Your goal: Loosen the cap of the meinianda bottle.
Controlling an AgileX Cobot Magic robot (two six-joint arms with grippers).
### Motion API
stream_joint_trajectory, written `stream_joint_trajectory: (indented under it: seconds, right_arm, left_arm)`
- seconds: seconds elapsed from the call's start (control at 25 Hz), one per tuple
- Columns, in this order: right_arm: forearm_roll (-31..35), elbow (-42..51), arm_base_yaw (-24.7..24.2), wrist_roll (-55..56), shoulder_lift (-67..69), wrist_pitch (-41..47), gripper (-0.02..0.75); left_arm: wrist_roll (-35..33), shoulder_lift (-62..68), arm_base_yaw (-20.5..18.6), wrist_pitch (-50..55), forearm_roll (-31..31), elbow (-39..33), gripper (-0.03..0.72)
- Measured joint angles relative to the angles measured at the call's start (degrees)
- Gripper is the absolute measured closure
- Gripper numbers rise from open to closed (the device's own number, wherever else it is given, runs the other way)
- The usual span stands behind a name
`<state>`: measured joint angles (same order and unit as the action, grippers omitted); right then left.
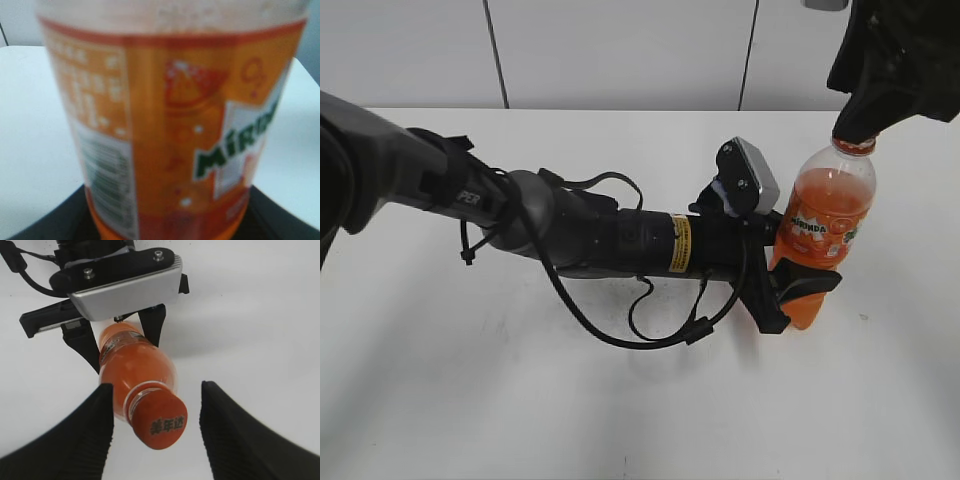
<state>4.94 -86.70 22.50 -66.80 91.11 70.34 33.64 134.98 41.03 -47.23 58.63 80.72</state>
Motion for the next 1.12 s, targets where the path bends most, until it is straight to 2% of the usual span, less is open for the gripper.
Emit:
stream_joint_trajectory:
  seconds: [0.16,0.4,0.52,0.72,0.88,1.12]
  right_arm:
    - [-0.3,-0.8,0.0,8.5,-0.5,0.0,0.318]
    - [-4.9,-2.7,0.0,49.7,-1.0,-1.0,0.318]
    - [-5.3,-2.7,0.0,63.5,-1.0,-0.7,0.318]
    - [-4.9,-2.4,0.0,69.8,-1.0,-0.6,0.287]
    - [-4.9,0.2,0.0,70.5,-1.1,-0.6,0.246]
    - [-4.9,3.2,0.0,72.0,-1.1,-0.5,0.237]
  left_arm:
    - [0.0,0.0,0.0,0.0,0.0,0.0,0.29]
    - [0.0,0.0,0.0,0.0,0.0,0.0,0.29]
    - [0.0,0.0,0.0,0.0,0.0,0.0,0.29]
    - [0.0,0.0,0.0,0.0,0.0,0.0,0.29]
    - [0.0,0.0,0.0,0.0,0.0,0.0,0.29]
    - [0.0,0.0,0.0,0.0,0.0,0.0,0.29]
